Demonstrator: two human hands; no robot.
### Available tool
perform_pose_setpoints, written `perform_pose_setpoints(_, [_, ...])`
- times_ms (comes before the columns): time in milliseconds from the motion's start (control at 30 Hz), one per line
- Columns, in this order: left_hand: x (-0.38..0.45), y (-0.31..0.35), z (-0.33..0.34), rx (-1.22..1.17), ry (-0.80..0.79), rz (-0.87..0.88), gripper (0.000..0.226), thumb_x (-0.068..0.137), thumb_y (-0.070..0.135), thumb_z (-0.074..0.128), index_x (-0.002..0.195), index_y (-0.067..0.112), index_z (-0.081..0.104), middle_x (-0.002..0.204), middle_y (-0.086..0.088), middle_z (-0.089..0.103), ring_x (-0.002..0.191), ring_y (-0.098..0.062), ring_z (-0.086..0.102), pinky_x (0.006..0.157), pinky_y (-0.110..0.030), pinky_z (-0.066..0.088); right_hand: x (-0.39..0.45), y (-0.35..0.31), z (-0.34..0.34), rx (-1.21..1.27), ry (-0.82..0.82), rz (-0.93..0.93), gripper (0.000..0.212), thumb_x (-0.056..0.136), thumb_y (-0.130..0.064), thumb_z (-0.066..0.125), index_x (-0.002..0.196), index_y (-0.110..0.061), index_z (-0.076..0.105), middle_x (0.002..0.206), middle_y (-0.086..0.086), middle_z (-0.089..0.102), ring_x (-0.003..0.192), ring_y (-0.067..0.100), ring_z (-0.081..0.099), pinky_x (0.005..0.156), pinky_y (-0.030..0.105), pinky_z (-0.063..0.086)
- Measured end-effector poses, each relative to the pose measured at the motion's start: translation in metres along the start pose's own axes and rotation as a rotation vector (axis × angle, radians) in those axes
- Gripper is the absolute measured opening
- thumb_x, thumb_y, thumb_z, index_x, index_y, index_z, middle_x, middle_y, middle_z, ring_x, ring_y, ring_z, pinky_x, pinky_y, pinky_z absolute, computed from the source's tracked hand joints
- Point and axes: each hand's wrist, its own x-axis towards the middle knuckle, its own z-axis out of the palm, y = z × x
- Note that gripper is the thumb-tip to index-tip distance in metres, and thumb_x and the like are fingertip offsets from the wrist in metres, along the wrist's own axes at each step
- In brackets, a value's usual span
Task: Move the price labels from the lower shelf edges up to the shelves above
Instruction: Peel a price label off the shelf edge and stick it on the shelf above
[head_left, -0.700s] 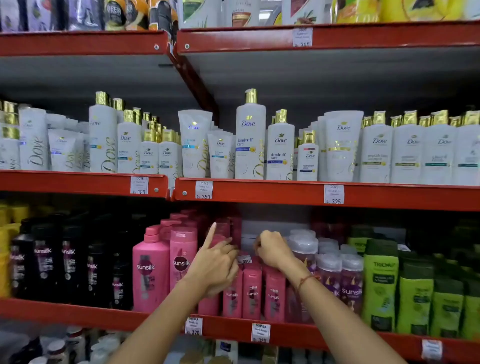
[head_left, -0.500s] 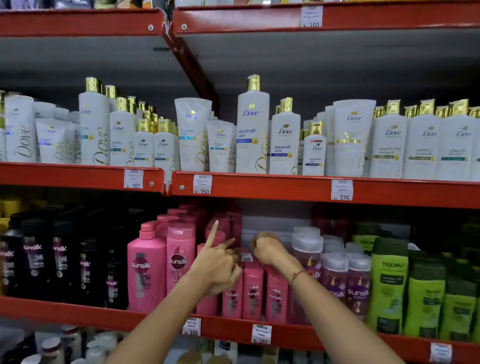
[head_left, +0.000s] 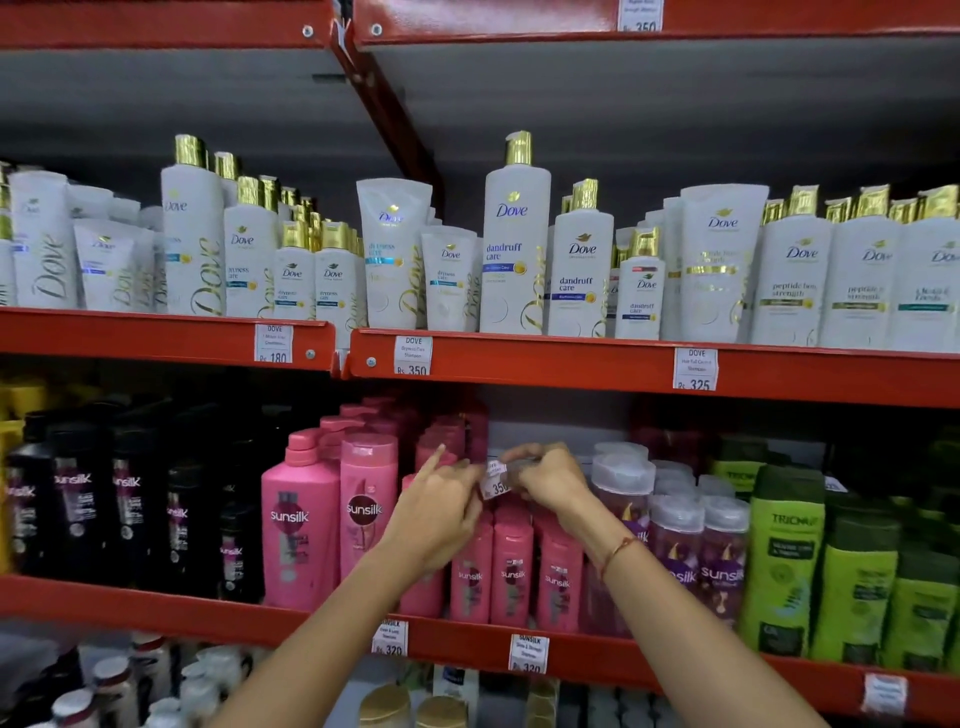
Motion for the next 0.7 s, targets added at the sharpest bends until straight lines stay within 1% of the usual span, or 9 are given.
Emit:
perform_pose_setpoints(67, [-0.003, 0.004, -0.009, -0.266, 0.201, -0.166, 0.033, 0.095, 0.016, 0.048, 0.127, 0.015, 0.055, 0.122, -0.009, 0.068, 0.118, -0.025, 0.058, 0.109, -0.035, 0.037, -0.009, -0.006, -0.011, 0.084, -0.014, -0.047, 0.024, 0.077, 0.007, 0.067, 0.089, -0.013, 0.076, 0.077, 0.008, 0.070, 0.050, 0.007, 0.053, 0.050, 0.016, 0.043])
perform_pose_setpoints(100, [-0.004, 0.007, -0.014, -0.380, 0.284, -0.243, 0.032, 0.095, 0.018, 0.051, 0.126, 0.014, 0.057, 0.121, -0.007, 0.069, 0.114, -0.023, 0.061, 0.102, -0.034, 0.045, -0.014, -0.009, -0.016, 0.128, -0.025, -0.069, 0.022, 0.078, 0.006, 0.070, 0.089, -0.013, 0.075, 0.078, 0.008, 0.071, 0.054, 0.007, 0.056, 0.053, 0.015, 0.044])
perform_pose_setpoints(167, [-0.006, 0.014, -0.025, -0.580, 0.363, -0.383, 0.031, 0.094, 0.020, 0.058, 0.123, 0.010, 0.059, 0.115, -0.005, 0.071, 0.104, -0.017, 0.065, 0.092, -0.027, 0.048, -0.027, -0.016, -0.028, 0.215, -0.047, -0.118, 0.019, 0.078, 0.004, 0.073, 0.091, -0.009, 0.075, 0.075, 0.007, 0.072, 0.058, 0.008, 0.061, 0.058, 0.015, 0.048])
perform_pose_setpoints(233, [-0.003, 0.019, -0.037, -0.785, 0.330, -0.473, 0.031, 0.091, 0.022, 0.063, 0.119, 0.007, 0.061, 0.107, -0.008, 0.073, 0.095, -0.017, 0.069, 0.088, -0.029, 0.051, -0.040, -0.023, -0.039, 0.252, -0.061, -0.176, 0.019, 0.078, 0.001, 0.076, 0.087, -0.015, 0.076, 0.072, 0.003, 0.073, 0.059, 0.006, 0.064, 0.062, 0.015, 0.052])
perform_pose_setpoints(300, [-0.001, 0.025, -0.049, -0.972, 0.277, -0.483, 0.027, 0.089, 0.019, 0.065, 0.111, 0.004, 0.066, 0.098, -0.012, 0.075, 0.086, -0.018, 0.073, 0.083, -0.030, 0.056, -0.052, -0.031, -0.049, 0.267, -0.069, -0.227, 0.020, 0.078, -0.002, 0.077, 0.083, -0.022, 0.075, 0.077, 0.004, 0.075, 0.068, 0.008, 0.069, 0.073, 0.020, 0.056])
perform_pose_setpoints(400, [0.000, 0.036, -0.067, -1.077, 0.263, -0.428, 0.018, 0.085, 0.014, 0.071, 0.101, 0.006, 0.072, 0.088, -0.011, 0.077, 0.078, -0.015, 0.074, 0.070, -0.019, 0.056, -0.068, -0.044, -0.064, 0.303, -0.071, -0.277, 0.018, 0.078, -0.004, 0.078, 0.088, -0.018, 0.077, 0.083, 0.004, 0.078, 0.079, 0.012, 0.073, 0.079, 0.021, 0.057])
perform_pose_setpoints(467, [0.001, 0.043, -0.077, -1.088, 0.306, -0.394, 0.014, 0.081, 0.013, 0.074, 0.095, 0.010, 0.074, 0.083, -0.009, 0.077, 0.076, -0.015, 0.074, 0.068, -0.019, 0.057, -0.077, -0.053, -0.073, 0.319, -0.062, -0.302, 0.019, 0.078, -0.006, 0.078, 0.094, -0.016, 0.078, 0.088, 0.005, 0.080, 0.082, 0.010, 0.074, 0.073, 0.014, 0.055])
perform_pose_setpoints(533, [0.003, 0.047, -0.084, -1.088, 0.344, -0.372, 0.010, 0.080, 0.014, 0.075, 0.090, 0.014, 0.074, 0.082, -0.008, 0.077, 0.074, -0.014, 0.074, 0.070, -0.023, 0.058, -0.084, -0.059, -0.081, 0.346, -0.065, -0.319, 0.021, 0.078, -0.005, 0.078, 0.098, -0.015, 0.078, 0.091, 0.007, 0.080, 0.087, 0.012, 0.074, 0.072, 0.013, 0.056])
perform_pose_setpoints(700, [0.004, 0.054, -0.090, -1.112, 0.370, -0.358, 0.010, 0.079, 0.014, 0.076, 0.088, 0.016, 0.075, 0.083, -0.011, 0.078, 0.076, -0.018, 0.074, 0.073, -0.027, 0.058, -0.095, -0.067, -0.091, 0.361, -0.073, -0.342, 0.023, 0.078, -0.004, 0.078, 0.098, -0.015, 0.078, 0.095, 0.007, 0.080, 0.097, 0.019, 0.074, 0.093, 0.030, 0.056])
